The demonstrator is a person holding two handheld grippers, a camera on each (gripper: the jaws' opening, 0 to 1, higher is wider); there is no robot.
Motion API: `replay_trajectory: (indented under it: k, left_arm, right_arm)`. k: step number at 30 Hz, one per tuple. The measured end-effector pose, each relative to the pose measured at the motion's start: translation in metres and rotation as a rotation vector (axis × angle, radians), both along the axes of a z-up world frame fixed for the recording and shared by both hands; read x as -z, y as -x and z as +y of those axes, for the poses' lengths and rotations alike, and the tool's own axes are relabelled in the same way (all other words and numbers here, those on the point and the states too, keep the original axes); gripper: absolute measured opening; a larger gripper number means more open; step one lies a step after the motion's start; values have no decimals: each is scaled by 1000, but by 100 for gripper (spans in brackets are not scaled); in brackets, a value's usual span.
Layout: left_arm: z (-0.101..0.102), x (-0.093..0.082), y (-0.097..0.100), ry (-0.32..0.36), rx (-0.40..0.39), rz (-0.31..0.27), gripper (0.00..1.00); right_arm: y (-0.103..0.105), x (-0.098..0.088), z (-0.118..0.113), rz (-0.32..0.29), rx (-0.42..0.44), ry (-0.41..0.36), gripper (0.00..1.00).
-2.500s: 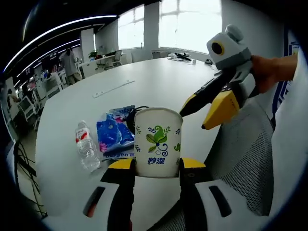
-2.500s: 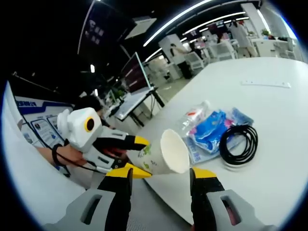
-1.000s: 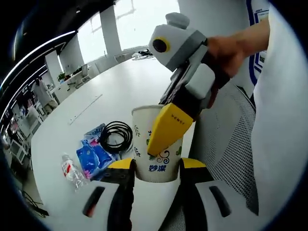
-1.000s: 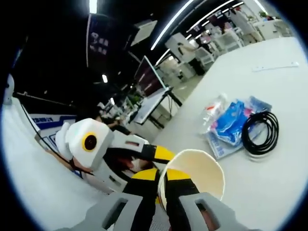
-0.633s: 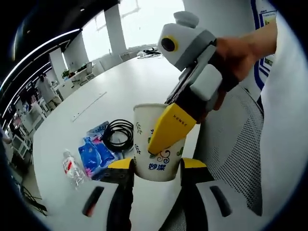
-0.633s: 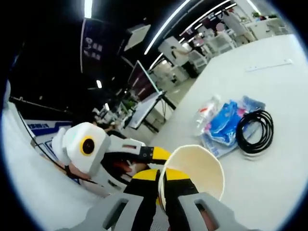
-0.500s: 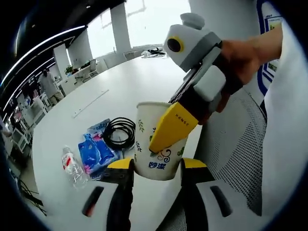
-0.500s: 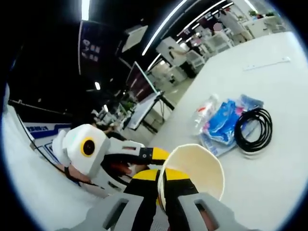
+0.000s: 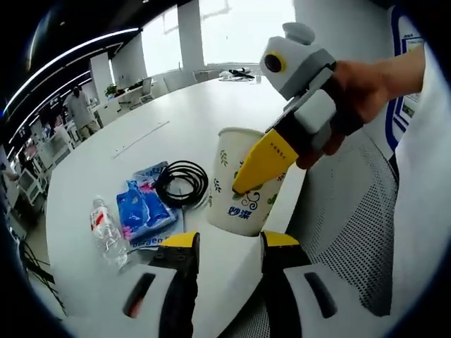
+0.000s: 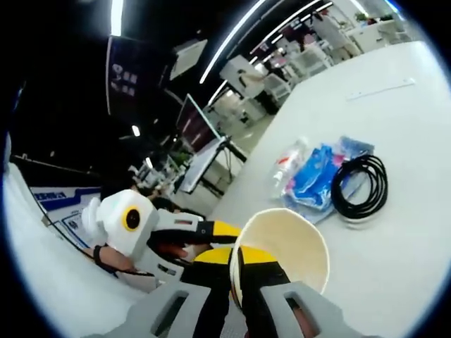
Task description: Arrange the tabletop items into an orderly group along one side of the table until the central work area is clear of visible clutter.
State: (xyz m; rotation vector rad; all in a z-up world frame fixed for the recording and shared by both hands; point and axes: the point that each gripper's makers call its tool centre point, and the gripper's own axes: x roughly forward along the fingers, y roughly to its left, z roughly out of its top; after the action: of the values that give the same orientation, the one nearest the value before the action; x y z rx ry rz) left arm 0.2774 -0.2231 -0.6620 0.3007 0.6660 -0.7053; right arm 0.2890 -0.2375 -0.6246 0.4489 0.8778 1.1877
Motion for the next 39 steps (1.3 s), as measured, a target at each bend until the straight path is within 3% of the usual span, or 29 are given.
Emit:
replay_trajectory:
  k: [8, 21, 34, 39]
  left_arm:
    - [10, 7, -1, 7, -47, 27, 34]
    - [37, 6, -10, 128, -209, 63, 37]
    - [85, -5, -26, 284, -437, 64, 37]
    - [93, -4, -24, 280, -456, 68, 37]
  right_arm:
    - [-9, 2, -10, 24, 59, -7, 0]
    - [-20, 8, -33, 42, 153, 12, 0]
    - [-30, 8, -44, 65, 218, 14, 0]
    - [-37, 6, -42, 61, 221, 15, 0]
